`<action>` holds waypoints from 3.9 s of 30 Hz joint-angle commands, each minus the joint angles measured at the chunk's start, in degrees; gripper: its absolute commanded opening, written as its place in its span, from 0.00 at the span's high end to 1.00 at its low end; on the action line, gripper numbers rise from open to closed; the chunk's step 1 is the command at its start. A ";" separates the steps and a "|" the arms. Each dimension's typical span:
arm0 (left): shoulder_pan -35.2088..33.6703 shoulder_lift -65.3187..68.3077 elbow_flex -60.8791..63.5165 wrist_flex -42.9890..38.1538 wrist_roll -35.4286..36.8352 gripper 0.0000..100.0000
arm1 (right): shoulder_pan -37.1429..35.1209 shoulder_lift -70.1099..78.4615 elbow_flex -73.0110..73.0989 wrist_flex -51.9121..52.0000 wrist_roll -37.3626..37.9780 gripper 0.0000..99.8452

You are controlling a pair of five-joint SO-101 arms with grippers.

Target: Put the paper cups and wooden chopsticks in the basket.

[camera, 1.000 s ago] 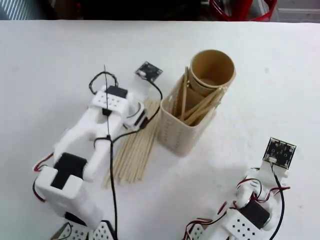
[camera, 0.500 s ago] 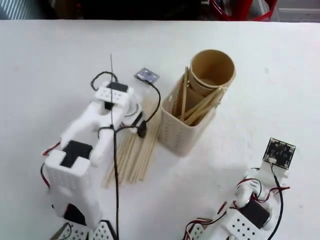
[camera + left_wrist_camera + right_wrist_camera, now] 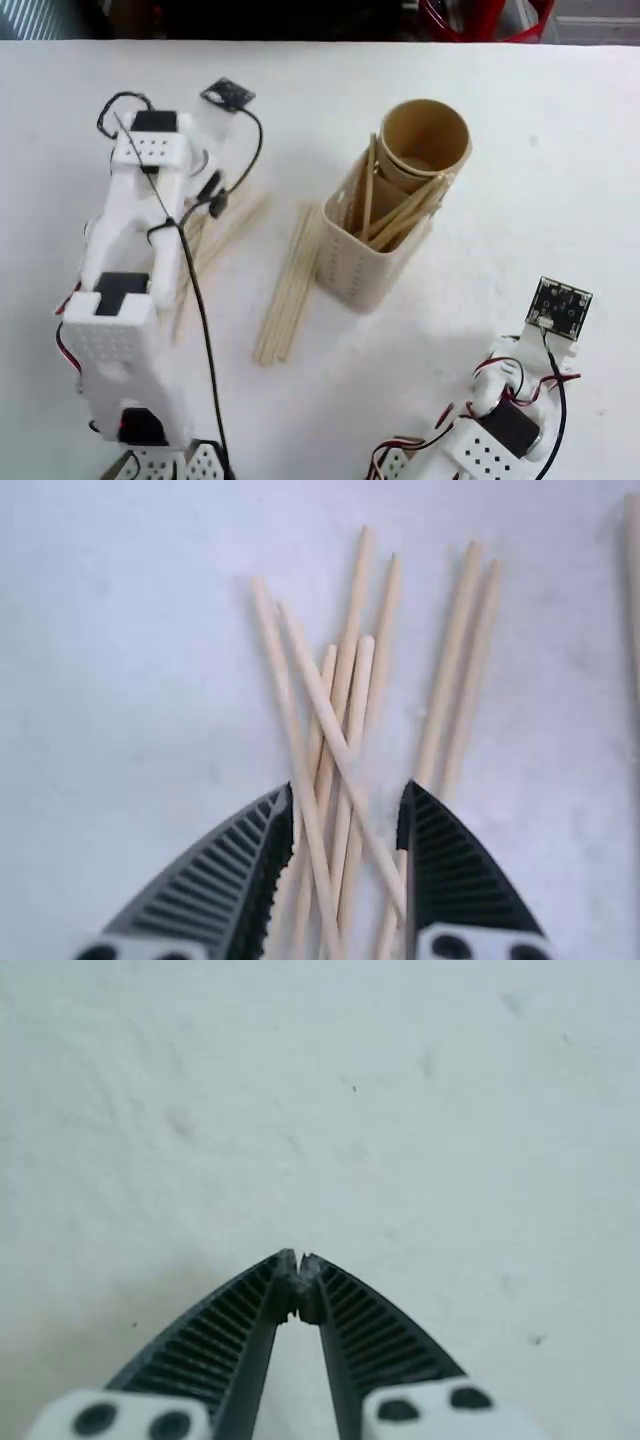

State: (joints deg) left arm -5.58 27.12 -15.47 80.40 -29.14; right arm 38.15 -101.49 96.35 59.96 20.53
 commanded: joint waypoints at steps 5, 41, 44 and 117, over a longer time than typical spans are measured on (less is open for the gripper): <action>-1.45 0.75 -2.90 -5.10 4.22 0.82 | 0.04 0.22 0.62 0.13 0.44 0.98; 6.02 4.35 -9.58 5.98 -11.52 0.98 | 0.04 0.22 0.62 0.13 0.35 0.98; 6.29 1.80 -9.76 6.15 -11.52 0.98 | 0.04 0.22 0.62 0.13 0.35 0.98; 5.41 -60.53 42.37 -36.48 9.14 0.88 | 0.22 0.22 0.62 0.13 0.44 0.98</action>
State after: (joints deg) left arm 12.62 -34.42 21.10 45.23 -14.64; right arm 38.15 -101.49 96.35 59.96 20.53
